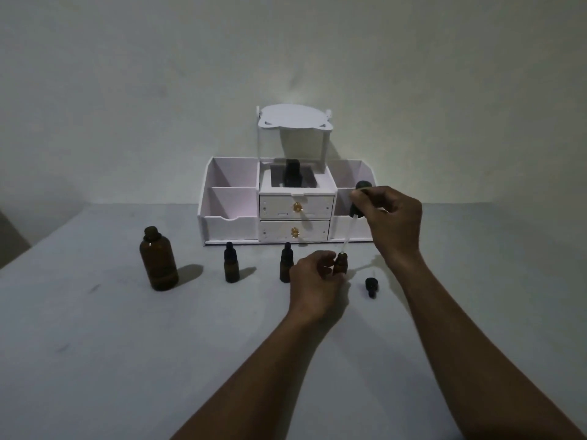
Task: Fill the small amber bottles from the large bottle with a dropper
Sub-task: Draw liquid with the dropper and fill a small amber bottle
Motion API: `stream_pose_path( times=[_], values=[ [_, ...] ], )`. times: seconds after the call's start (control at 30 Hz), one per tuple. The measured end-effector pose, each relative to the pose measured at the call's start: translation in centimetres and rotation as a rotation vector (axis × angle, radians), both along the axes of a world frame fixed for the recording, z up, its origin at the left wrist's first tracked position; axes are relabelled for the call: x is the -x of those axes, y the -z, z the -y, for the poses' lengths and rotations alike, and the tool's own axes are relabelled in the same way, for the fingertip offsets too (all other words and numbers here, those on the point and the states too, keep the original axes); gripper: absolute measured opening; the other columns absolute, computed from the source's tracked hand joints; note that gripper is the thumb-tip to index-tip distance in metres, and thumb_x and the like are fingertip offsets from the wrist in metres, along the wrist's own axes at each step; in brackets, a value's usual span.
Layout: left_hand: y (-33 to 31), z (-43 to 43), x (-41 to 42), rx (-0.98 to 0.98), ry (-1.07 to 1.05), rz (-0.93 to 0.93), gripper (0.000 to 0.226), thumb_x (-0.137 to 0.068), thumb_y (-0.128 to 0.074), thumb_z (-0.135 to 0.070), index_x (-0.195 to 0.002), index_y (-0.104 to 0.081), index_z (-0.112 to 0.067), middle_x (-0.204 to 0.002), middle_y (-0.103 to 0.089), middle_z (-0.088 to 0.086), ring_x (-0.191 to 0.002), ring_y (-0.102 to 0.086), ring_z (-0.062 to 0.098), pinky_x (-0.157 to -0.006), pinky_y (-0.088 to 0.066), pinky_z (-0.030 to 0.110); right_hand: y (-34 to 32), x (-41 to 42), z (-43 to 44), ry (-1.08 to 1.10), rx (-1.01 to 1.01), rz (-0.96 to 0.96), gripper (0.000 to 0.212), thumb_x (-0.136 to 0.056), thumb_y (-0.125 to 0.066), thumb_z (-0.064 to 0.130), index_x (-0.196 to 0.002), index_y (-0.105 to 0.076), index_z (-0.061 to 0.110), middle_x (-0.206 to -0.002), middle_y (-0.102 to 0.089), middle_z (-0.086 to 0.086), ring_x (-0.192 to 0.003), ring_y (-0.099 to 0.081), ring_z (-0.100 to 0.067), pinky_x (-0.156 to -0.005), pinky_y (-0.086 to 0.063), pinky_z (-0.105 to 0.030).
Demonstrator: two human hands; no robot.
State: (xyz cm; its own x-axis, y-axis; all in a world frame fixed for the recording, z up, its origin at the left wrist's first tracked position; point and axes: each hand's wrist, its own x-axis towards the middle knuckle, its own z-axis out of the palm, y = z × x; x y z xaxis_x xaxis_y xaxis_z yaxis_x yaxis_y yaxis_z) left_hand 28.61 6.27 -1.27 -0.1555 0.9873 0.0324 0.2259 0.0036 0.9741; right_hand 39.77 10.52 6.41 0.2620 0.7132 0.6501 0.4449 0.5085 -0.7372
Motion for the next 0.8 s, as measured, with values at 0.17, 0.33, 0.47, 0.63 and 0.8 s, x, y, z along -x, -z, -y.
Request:
stream_pose_path(
  times=[0.17, 0.33, 0.47, 0.63, 0.8],
  values=[
    [-0.2, 1.2, 1.3, 0.016, 0.024, 0.071, 0.046, -0.088, -0.077, -0.015, -0.131, -0.062, -0.023, -0.124, -0.062, -0.005, -0.107, -0.06, 0.011, -0.087, -0.049, 0.023, -0.8, 0.3, 1.0, -0.035, -0.05, -0.036, 0.014, -0.088, -0.072, 0.022, -0.099, -0.073, 0.014, -0.086, -0.068, 0.012, -0.071, -0.063, 0.016, -0.063, -0.047, 0.0],
    [0.1, 3.8, 5.8, 0.024, 0.045, 0.028, 0.039, -0.087, -0.079, -0.023, -0.124, -0.065, -0.028, -0.119, -0.064, -0.01, -0.101, -0.064, 0.007, -0.088, -0.058, 0.027, -1.2, 2.2, 1.6, -0.109, -0.056, -0.077, 0.022, -0.087, -0.072, 0.027, -0.101, -0.075, 0.01, -0.092, -0.075, -0.005, -0.077, -0.073, -0.009, -0.075, -0.061, -0.028],
    [-0.1, 6.6, 11.1, -0.004, 0.016, -0.006, 0.031, -0.088, -0.077, -0.024, -0.118, -0.068, -0.027, -0.114, -0.065, -0.011, -0.099, -0.065, 0.005, -0.09, -0.058, 0.028, -2.0, 6.2, 2.6, -0.238, -0.064, -0.083, 0.017, -0.086, -0.073, 0.024, -0.099, -0.074, 0.013, -0.085, -0.074, 0.0, -0.073, -0.073, -0.006, -0.07, -0.059, -0.02],
    [-0.4, 9.0, 18.7, -0.056, -0.118, -0.089, 0.029, -0.086, -0.079, -0.025, -0.114, -0.072, -0.022, -0.108, -0.069, -0.008, -0.09, -0.067, 0.001, -0.079, -0.056, 0.017, -2.9, 12.8, 3.8, -0.454, -0.042, -0.123, 0.015, -0.086, -0.073, 0.017, -0.101, -0.071, 0.018, -0.082, -0.071, 0.011, -0.073, -0.072, 0.001, -0.068, -0.054, -0.01],
    [-0.2, 9.6, 24.0, -0.096, -0.392, -0.026, 0.016, -0.084, -0.081, -0.016, -0.097, -0.075, -0.023, -0.092, -0.073, -0.009, -0.077, -0.068, -0.002, -0.07, -0.055, 0.02, -2.9, 18.6, 3.6, -0.571, -0.024, -0.182, 0.015, -0.086, -0.074, 0.015, -0.101, -0.073, 0.016, -0.088, -0.075, 0.002, -0.079, -0.075, -0.012, -0.075, -0.059, -0.024]
  ],
)
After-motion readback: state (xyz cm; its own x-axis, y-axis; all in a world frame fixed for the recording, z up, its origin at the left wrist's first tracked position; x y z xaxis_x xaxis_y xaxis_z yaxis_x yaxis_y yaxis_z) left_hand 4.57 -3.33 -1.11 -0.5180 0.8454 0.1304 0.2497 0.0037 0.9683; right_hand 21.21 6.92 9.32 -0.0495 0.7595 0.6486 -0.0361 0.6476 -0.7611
